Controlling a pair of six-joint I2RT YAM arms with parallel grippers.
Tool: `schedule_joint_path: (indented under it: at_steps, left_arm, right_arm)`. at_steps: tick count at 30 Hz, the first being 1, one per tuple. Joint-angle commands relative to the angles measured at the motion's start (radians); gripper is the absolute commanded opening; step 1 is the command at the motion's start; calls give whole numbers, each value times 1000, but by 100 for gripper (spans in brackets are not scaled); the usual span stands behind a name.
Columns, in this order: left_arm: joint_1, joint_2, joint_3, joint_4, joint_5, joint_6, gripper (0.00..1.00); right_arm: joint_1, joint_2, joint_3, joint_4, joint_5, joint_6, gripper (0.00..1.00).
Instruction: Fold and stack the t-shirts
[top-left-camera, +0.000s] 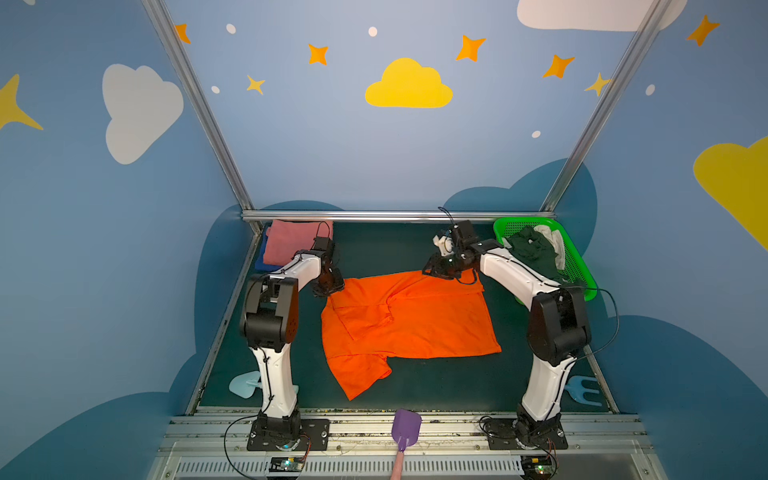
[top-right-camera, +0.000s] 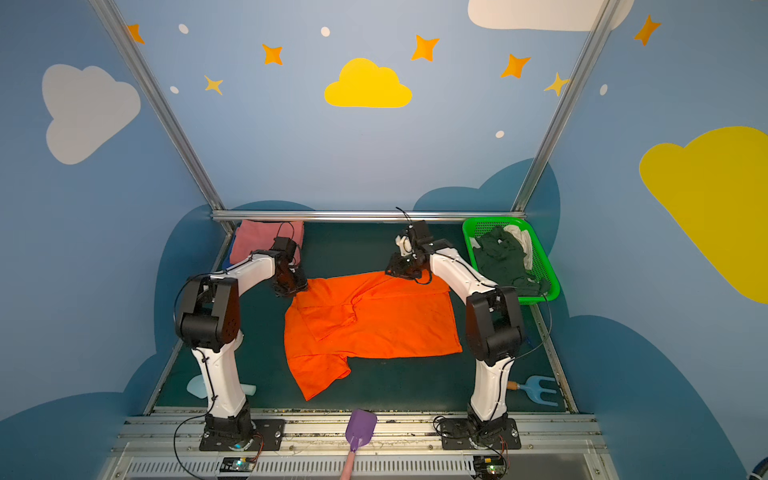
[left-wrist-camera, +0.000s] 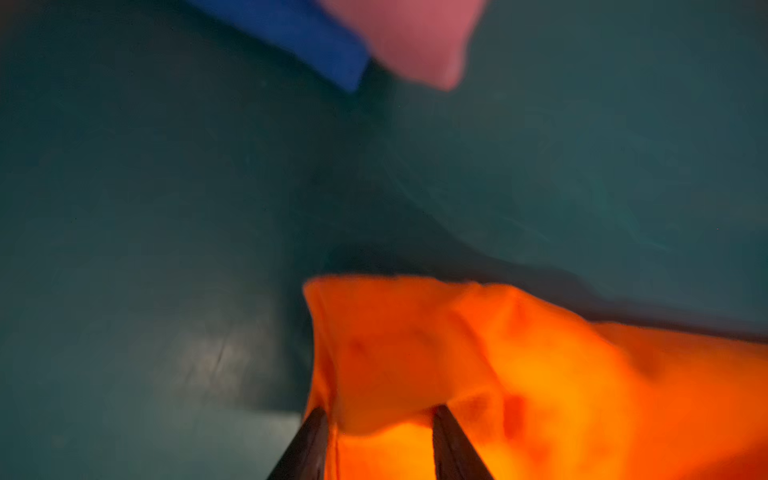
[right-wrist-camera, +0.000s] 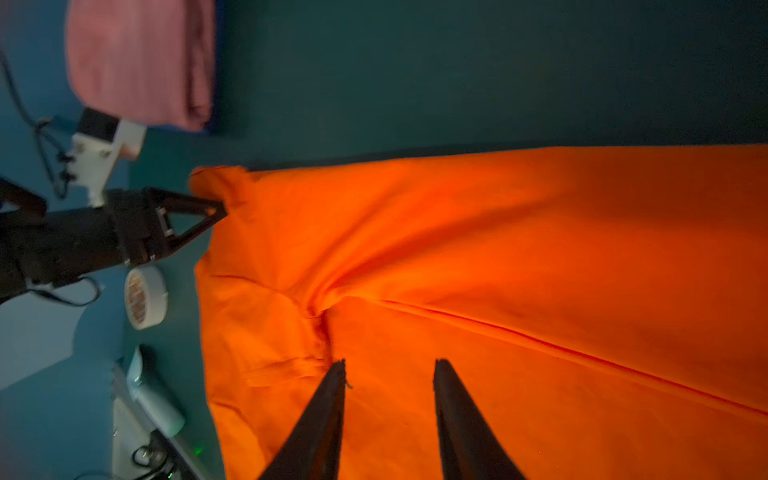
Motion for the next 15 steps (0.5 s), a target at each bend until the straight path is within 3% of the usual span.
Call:
schedule_joint_path:
  at_steps: [1, 7, 15]
  left_arm:
    - [5, 56, 50, -48, -15, 30, 44]
    - [8, 115, 106, -67, -16, 42, 40]
    - [12, 138, 150, -82, -17, 49, 26]
  right_arm:
    - [-67, 9, -36, -121, 129, -74, 43]
    - [-158, 34, -49, -171, 292, -96, 52]
    - [-216, 78, -61, -188, 357, -88, 56]
